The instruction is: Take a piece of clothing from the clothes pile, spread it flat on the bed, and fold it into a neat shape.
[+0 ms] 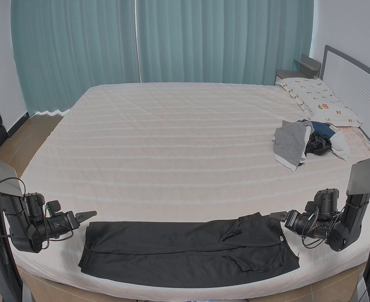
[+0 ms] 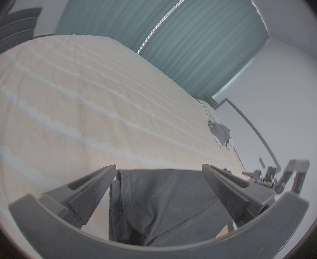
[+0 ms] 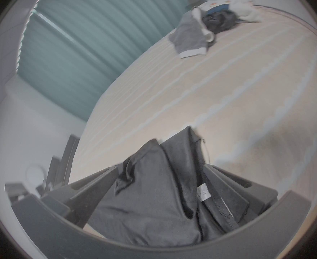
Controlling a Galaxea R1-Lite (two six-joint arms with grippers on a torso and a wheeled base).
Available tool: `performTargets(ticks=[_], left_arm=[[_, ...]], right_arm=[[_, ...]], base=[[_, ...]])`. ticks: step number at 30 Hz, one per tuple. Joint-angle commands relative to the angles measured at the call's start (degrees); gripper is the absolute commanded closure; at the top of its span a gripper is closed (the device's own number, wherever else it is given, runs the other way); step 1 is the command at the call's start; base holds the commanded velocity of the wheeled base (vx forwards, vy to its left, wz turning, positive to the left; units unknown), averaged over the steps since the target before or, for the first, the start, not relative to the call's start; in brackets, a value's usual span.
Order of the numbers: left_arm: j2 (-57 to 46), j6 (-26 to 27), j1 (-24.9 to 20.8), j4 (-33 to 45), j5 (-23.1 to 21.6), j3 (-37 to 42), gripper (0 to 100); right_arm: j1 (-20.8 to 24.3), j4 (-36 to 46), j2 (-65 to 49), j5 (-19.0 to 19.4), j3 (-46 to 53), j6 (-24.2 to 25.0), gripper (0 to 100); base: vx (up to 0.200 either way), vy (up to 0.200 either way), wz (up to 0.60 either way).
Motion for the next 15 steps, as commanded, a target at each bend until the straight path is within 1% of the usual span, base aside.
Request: performTargets(ticks=[1, 2, 3, 6, 7, 8, 9, 10, 11, 12, 13, 15], left_arm=[[-1.9, -4.8, -3.5, 2.3, 4.9, -5.4, 0], [-1.9, -4.8, -5.0, 6.9, 7.9, -7.1, 0], [-2.1, -4.8, -6.2, 10.8, 11.3, -8.8, 0], [-2.8, -6.0, -9.5, 22.6, 22.5, -14.2, 0], [-2.8, -6.2, -9.7, 23.2, 23.1, -14.5, 0], [-4.4, -9.2, -11.5, 31.0, 29.3, -18.2, 0], [-5.9, -11.3, -11.9, 34.0, 31.1, -19.8, 0], [-6.9, -12.5, -11.9, 35.8, 31.5, -20.6, 0], [-9.1, -14.8, -11.9, 39.7, 31.5, -22.0, 0], [-10.5, -15.6, -11.9, 42.7, 31.2, -22.5, 0], [-11.2, -15.3, -11.9, 44.6, 30.4, -22.6, 0], [-11.3, -14.8, -11.8, 45.2, 28.9, -22.4, 0]], right_arm=[[5.0, -1.0, 1.8, -8.4, -1.7, 9.1, 0], [5.6, -1.6, 2.7, -9.9, -1.8, 13.1, 0], [5.7, -2.0, 3.5, -10.3, -1.7, 14.7, 0], [5.4, -3.5, 5.5, -10.4, -2.1, 15.4, 0], [5.4, -3.6, 5.6, -10.4, -2.1, 15.4, 0], [5.5, -3.9, 5.6, -10.7, -2.2, 15.3, 0], [5.6, -3.9, 5.4, -10.6, -2.2, 15.3, 0], [5.7, -4.0, 5.3, -10.6, -2.4, 15.3, 0], [5.9, -4.0, 5.4, -10.6, -3.1, 15.1, 0], [5.9, -4.1, 5.4, -10.5, -3.9, 15.0, 0], [5.8, -4.1, 5.6, -10.1, -4.8, 14.8, 0], [5.3, -4.0, 6.0, -9.3, -6.2, 14.4, 0]], base=[[0.000, 0.000, 0.00], [0.000, 0.000, 0.00], [0.000, 0.000, 0.00], [0.000, 0.000, 0.00], [0.000, 0.000, 0.00], [0.000, 0.000, 0.00], [0.000, 0.000, 0.00], [0.000, 0.000, 0.00], [0.000, 0.000, 0.00], [0.000, 0.000, 0.00], [0.000, 0.000, 0.00], [0.000, 0.000, 0.00]])
